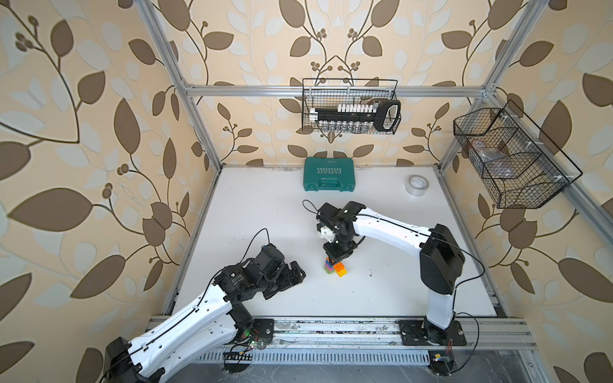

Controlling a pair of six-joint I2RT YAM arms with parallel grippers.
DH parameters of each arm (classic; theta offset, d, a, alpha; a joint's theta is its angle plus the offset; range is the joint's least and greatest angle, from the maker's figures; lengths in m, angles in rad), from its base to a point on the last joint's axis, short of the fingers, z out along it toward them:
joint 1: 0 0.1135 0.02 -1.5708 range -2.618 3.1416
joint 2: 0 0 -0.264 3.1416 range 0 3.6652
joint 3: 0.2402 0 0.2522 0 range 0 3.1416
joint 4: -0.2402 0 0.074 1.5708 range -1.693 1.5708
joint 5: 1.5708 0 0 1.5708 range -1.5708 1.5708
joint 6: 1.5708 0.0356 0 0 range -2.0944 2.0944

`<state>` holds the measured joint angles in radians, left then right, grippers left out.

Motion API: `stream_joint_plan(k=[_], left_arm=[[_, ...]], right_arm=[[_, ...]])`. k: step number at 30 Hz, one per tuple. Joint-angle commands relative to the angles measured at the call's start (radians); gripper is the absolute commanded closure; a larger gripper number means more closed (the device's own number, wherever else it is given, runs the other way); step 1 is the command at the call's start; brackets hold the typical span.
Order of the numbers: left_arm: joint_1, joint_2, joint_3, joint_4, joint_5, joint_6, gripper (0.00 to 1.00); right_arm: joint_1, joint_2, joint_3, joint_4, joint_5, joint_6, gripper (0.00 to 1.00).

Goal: Assemble the letter r with lego
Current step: Place the lego brick at the center of the board.

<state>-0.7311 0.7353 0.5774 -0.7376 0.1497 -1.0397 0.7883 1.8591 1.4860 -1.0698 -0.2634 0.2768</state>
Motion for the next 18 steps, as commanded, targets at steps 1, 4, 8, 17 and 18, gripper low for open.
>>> stream_joint_plan(k=[1, 4, 8, 17, 18], left_arm=[[0.015, 0.017, 0.05, -0.017, -0.004, 0.032, 0.01], [0.015, 0.048, 0.07, -0.022, -0.004, 0.037, 0.01], [0.015, 0.093, 0.103, -0.023, 0.008, 0.05, 0.01], [0.015, 0.11, 0.141, -0.055, 0.008, 0.055, 0.01], [0.014, 0.106, 0.139, -0.059, 0.007, 0.05, 0.01]], right_arm=[[-0.074, -0.095, -0.147, 0.189, -0.262, -0.023, 1.0], [-0.137, -0.105, -0.25, 0.295, -0.439, -0.061, 1.0], [-0.188, -0.058, -0.332, 0.436, -0.607, -0.067, 1.0], [-0.215, 0.099, -0.359, 0.619, -0.731, -0.024, 1.0], [-0.216, 0.116, -0.36, 0.637, -0.737, -0.016, 0.96]])
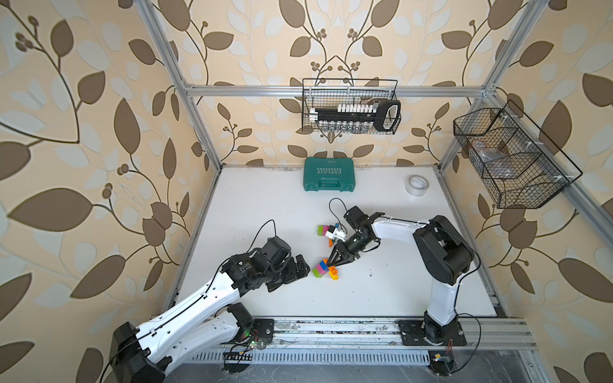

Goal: Assemble the letter r with lego
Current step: Place the lego brick at the center of the board, then reset both arms

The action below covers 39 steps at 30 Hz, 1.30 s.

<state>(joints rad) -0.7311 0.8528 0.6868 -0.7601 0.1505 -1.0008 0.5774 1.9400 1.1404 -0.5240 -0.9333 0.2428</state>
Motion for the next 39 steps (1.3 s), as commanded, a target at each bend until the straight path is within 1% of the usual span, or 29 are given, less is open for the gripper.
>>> stream_joint_plan(k=[1, 3, 4, 6, 8, 9, 10, 11, 15, 17, 20, 22, 25, 26, 27, 28, 29, 31, 32, 34, 36, 38, 39], left_arm=[[0.015, -0.015, 0.03, -0.044, 0.001, 0.009, 0.01], [0.015, -0.021, 0.03, -0.062, -0.006, 0.004, 0.01], [0.015, -0.026, 0.031, -0.072, -0.009, 0.004, 0.01], [0.015, -0.038, 0.033, -0.088, -0.016, 0.002, 0.01], [0.015, -0.055, 0.037, -0.105, -0.026, 0.002, 0.01], [0.014, -0.065, 0.039, -0.112, -0.032, 0.005, 0.01], [0.014, -0.074, 0.042, -0.118, -0.038, 0.007, 0.01], [0.015, -0.08, 0.043, -0.122, -0.041, 0.01, 0.01], [0.015, -0.093, 0.059, -0.135, -0.054, 0.031, 0.01], [0.015, -0.096, 0.074, -0.148, -0.073, 0.048, 0.01], [0.015, -0.095, 0.106, -0.168, -0.13, 0.1, 0.01], [0.014, -0.093, 0.137, -0.182, -0.206, 0.138, 0.01], [0.015, -0.097, 0.172, -0.167, -0.34, 0.268, 0.01], [0.015, -0.098, 0.175, -0.154, -0.386, 0.303, 0.01], [0.015, -0.097, 0.174, -0.127, -0.435, 0.355, 0.01], [0.015, -0.097, 0.17, -0.09, -0.466, 0.421, 0.01], [0.015, -0.099, 0.16, -0.054, -0.489, 0.473, 0.01], [0.014, -0.101, 0.134, 0.035, -0.557, 0.569, 0.01], [0.015, -0.104, 0.121, 0.081, -0.582, 0.615, 0.01], [0.015, -0.106, 0.088, 0.206, -0.615, 0.736, 0.01], [0.015, -0.095, 0.057, 0.326, -0.665, 0.846, 0.01], [0.021, -0.063, 0.019, 0.457, -0.709, 0.961, 0.01], [0.03, -0.032, 0.004, 0.507, -0.716, 1.0, 0.01]], right_arm=[[-0.007, 0.052, -0.015, 0.104, -0.066, 0.025, 0.87], [-0.008, 0.082, -0.015, 0.12, -0.076, 0.027, 0.79], [-0.007, 0.092, -0.013, 0.121, -0.067, 0.026, 0.73], [-0.007, 0.102, -0.012, 0.121, -0.058, 0.016, 0.64], [-0.01, 0.11, -0.006, 0.111, -0.048, 0.006, 0.57], [-0.013, 0.114, -0.004, 0.11, -0.05, 0.004, 0.47], [-0.014, 0.115, 0.0, 0.104, -0.046, 0.001, 0.42], [-0.016, 0.116, 0.002, 0.095, -0.043, -0.006, 0.39], [-0.031, 0.1, 0.014, 0.053, -0.008, -0.026, 0.37], [-0.041, 0.075, 0.015, 0.027, 0.03, -0.033, 0.36], [-0.057, 0.004, 0.016, -0.028, 0.141, -0.054, 0.36], [-0.063, -0.058, 0.024, -0.087, 0.244, -0.088, 0.36], [-0.07, -0.176, 0.024, -0.137, 0.382, -0.129, 0.34], [-0.072, -0.212, 0.024, -0.147, 0.415, -0.137, 0.32], [-0.078, -0.256, 0.022, -0.156, 0.458, -0.15, 0.25], [-0.083, -0.299, 0.018, -0.164, 0.493, -0.166, 0.05], [-0.086, -0.335, 0.015, -0.169, 0.524, -0.181, 0.02], [-0.092, -0.428, -0.008, -0.159, 0.633, -0.198, 0.02], [-0.097, -0.468, -0.021, -0.152, 0.667, -0.204, 0.02], [-0.113, -0.579, -0.067, -0.103, 0.772, -0.197, 0.02], [-0.147, -0.69, -0.127, -0.03, 0.797, -0.193, 0.02], [-0.176, -0.806, -0.193, 0.059, 0.793, -0.201, 0.02], [-0.177, -0.865, -0.234, 0.111, 0.839, -0.196, 0.02]])
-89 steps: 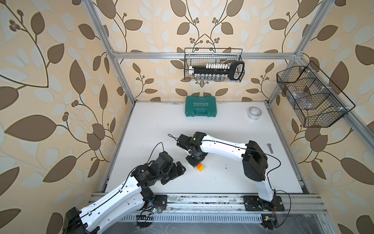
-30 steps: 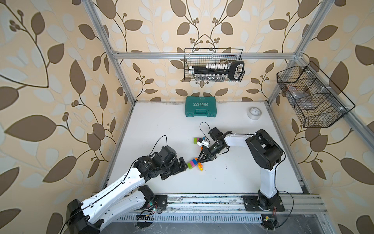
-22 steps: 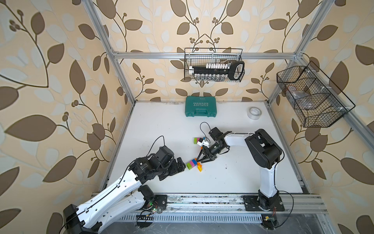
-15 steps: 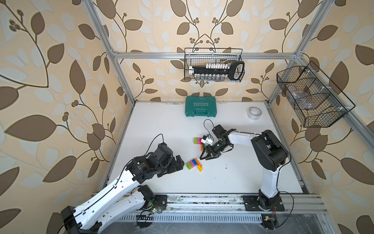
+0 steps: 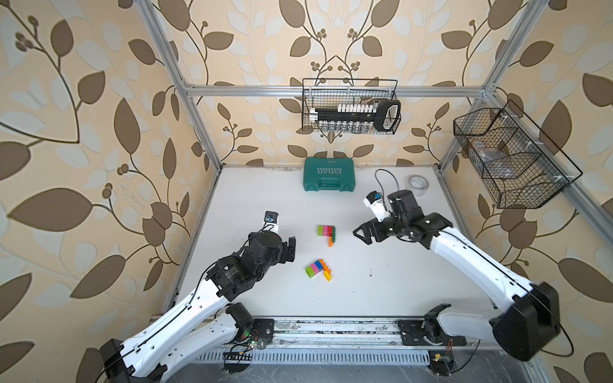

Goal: Assemble the letter r with lego
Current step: Reset both arms

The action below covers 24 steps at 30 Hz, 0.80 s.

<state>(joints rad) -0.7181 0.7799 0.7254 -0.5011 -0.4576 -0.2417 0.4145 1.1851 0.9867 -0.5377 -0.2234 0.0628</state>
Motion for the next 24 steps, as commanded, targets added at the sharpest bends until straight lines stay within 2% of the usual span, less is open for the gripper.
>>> stream_joint_plan(k=[1, 4, 5, 8, 10, 13, 15, 17, 20, 21, 24], left_arm=[[0.03, 0.067, -0.04, 0.28, -0.107, 0.254, 0.01], [0.121, 0.141, -0.06, 0.358, -0.039, 0.212, 0.01], [0.161, 0.154, -0.07, 0.385, -0.003, 0.182, 0.01], [0.282, 0.184, -0.1, 0.469, 0.073, 0.112, 0.01], [0.365, 0.209, -0.114, 0.518, 0.115, 0.09, 0.01], [0.467, 0.249, -0.15, 0.604, 0.101, 0.045, 0.01], [0.535, 0.278, -0.182, 0.661, 0.124, 0.013, 0.01], [0.567, 0.312, -0.211, 0.716, 0.112, 0.007, 0.01], [0.592, 0.371, -0.23, 0.759, 0.087, 0.015, 0.01], [0.595, 0.387, -0.235, 0.773, 0.079, 0.019, 0.01], [0.604, 0.427, -0.25, 0.826, 0.063, 0.027, 0.01]], right_arm=[[-0.016, -0.162, -0.115, 0.166, 0.178, -0.011, 0.02], [-0.022, -0.307, -0.26, 0.362, 0.433, 0.028, 0.02], [-0.022, -0.351, -0.325, 0.449, 0.496, -0.002, 0.02], [-0.027, -0.457, -0.55, 0.752, 0.627, -0.139, 0.01], [-0.069, -0.459, -0.654, 0.905, 0.639, -0.186, 0.01], [-0.212, -0.377, -0.672, 0.88, 0.591, -0.058, 0.01], [-0.277, -0.299, -0.694, 0.927, 0.523, -0.033, 0.02], [-0.281, -0.188, -0.721, 1.038, 0.571, 0.005, 0.01], [-0.281, -0.002, -0.705, 1.167, 0.625, -0.019, 0.02], [-0.281, 0.032, -0.678, 1.154, 0.607, -0.026, 0.02], [-0.281, 0.152, -0.653, 1.286, 0.564, -0.085, 0.02]])
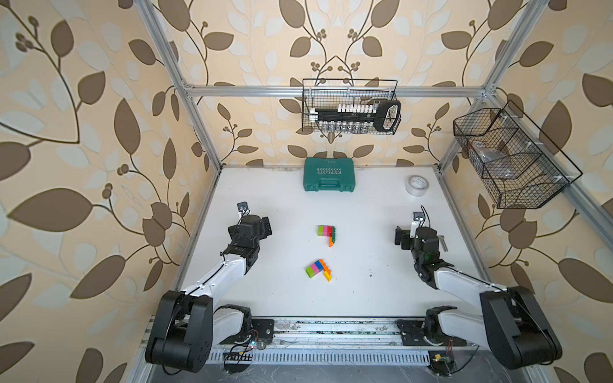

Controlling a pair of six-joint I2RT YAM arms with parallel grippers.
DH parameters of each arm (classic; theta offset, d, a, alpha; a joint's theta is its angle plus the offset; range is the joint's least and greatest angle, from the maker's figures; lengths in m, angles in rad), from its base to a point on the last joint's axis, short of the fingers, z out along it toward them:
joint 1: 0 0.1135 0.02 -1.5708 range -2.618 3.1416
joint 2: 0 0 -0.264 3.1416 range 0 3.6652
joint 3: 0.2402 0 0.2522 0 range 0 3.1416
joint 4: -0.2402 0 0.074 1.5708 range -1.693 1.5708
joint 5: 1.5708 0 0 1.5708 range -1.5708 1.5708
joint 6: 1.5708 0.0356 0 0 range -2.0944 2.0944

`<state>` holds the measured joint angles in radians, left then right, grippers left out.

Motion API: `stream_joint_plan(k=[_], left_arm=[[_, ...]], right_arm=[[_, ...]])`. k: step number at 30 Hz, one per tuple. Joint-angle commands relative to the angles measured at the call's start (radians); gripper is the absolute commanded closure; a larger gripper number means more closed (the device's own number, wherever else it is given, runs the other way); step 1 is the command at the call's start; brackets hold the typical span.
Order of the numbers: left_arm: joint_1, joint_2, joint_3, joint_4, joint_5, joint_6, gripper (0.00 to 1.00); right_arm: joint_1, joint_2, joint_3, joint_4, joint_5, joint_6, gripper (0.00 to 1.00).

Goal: Assemble the letter r with lego
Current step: Reset both arms

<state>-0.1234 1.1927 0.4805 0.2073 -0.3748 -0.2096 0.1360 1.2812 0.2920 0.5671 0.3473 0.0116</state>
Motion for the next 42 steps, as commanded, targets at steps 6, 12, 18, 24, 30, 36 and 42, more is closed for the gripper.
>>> stream_joint_plan(k=[6, 12, 18, 24, 30, 36, 42], left_arm=[[0.018, 0.08, -0.036, 0.227, -0.067, 0.076, 0.01], [0.022, 0.221, -0.098, 0.487, -0.112, 0.103, 0.01], [0.026, 0.276, -0.046, 0.428, -0.012, 0.14, 0.01], [0.062, 0.316, -0.102, 0.561, 0.104, 0.158, 0.01], [0.062, 0.308, -0.101, 0.546, 0.106, 0.153, 0.01], [0.062, 0.304, -0.104, 0.547, 0.105, 0.154, 0.01], [0.061, 0.297, -0.11, 0.553, 0.102, 0.156, 0.01]], right_arm=[[-0.039, 0.222, 0.03, 0.351, -0.12, -0.034, 0.02], [-0.087, 0.223, 0.067, 0.277, -0.192, -0.01, 0.02], [-0.087, 0.222, 0.066, 0.277, -0.194, -0.01, 0.01], [-0.085, 0.222, 0.065, 0.277, -0.191, -0.011, 0.01], [-0.082, 0.224, 0.068, 0.275, -0.188, -0.011, 0.02], [-0.092, 0.244, 0.1, 0.23, -0.213, -0.004, 0.02], [-0.098, 0.225, 0.082, 0.247, -0.221, -0.006, 0.02]])
